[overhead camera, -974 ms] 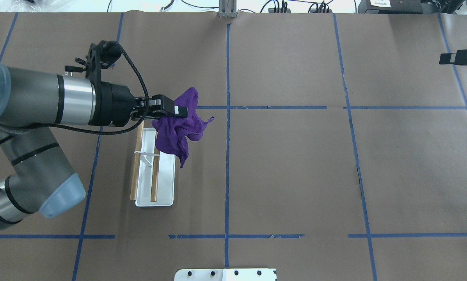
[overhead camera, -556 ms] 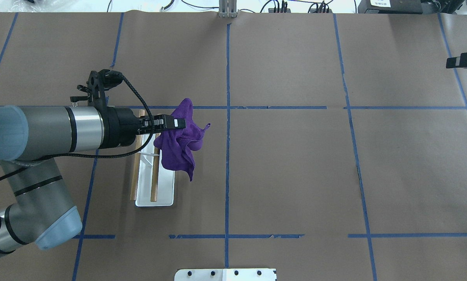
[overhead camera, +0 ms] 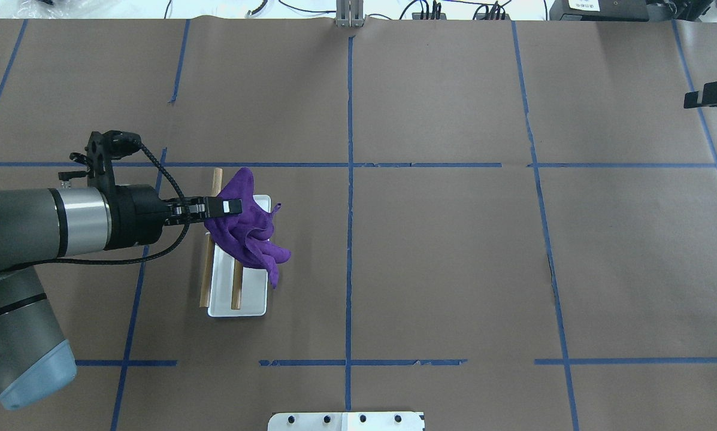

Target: Hang towel on rack

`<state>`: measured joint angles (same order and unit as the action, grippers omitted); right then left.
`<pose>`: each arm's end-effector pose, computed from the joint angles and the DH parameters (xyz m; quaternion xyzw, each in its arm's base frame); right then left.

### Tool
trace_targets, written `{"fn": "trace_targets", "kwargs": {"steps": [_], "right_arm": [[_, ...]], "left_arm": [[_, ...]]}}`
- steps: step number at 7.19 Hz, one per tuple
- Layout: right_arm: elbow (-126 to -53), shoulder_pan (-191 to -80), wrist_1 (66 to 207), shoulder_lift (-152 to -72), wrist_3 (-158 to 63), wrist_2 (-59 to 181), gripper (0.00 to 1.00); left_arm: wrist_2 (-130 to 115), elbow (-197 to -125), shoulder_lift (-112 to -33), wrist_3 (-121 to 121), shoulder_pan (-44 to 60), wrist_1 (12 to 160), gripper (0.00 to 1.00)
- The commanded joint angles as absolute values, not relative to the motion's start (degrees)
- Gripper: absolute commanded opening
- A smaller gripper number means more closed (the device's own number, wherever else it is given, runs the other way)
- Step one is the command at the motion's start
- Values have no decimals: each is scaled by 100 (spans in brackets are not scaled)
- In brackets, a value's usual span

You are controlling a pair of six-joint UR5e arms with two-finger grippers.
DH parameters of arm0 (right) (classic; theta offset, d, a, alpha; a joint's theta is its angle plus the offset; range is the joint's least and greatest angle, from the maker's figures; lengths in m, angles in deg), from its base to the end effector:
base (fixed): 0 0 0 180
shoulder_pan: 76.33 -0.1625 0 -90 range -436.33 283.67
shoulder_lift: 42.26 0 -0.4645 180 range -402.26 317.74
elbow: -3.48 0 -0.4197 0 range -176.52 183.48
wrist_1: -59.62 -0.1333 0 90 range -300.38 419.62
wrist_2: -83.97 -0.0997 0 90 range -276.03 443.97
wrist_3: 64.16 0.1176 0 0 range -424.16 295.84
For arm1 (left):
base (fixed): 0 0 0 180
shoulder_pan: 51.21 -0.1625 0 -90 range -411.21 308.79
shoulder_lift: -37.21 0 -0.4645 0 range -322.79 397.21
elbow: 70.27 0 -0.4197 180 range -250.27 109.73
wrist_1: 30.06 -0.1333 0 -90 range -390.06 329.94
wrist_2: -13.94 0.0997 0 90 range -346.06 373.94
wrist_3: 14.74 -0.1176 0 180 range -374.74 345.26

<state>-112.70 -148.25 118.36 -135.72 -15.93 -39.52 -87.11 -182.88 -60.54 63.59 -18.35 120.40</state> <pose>-0.0892 -0.4937 0.4411 0.2234 -0.4526 0.0957 0.8579 0.3925 -0.3854 0.3093 0.2060 0.6816 -0.0611 0.6995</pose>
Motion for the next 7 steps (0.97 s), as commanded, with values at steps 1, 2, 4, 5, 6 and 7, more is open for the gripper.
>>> {"fn": "trace_targets", "kwargs": {"steps": [1,2,4,5,6,7], "right_arm": [[-11271,-14823,11860,-13560,-1591,-3952,100],[-11271,-14823,11860,-13560,-1600,-3952,100],[-11271,-14823,11886,-13490,-1591,-4048,100],[-11253,-14831,11895,-13455,-1591,-4144,100],[-11253,-14823,11895,-13446,-1591,-4145,100],[-11244,-14823,11904,-13402,-1591,-4154,100]], "left_arm": [[-8739,-18234,-5649,6314,-1816,12382,0],[-8740,-18268,-5483,6070,-1799,12392,0],[-8748,-18242,-5149,5936,-1798,12724,0],[-8748,-18225,-5121,5936,-1798,12813,0],[-8748,-18172,-5129,5936,-1798,12814,0],[-8748,-18137,-5130,5936,-1798,12814,0]]}}
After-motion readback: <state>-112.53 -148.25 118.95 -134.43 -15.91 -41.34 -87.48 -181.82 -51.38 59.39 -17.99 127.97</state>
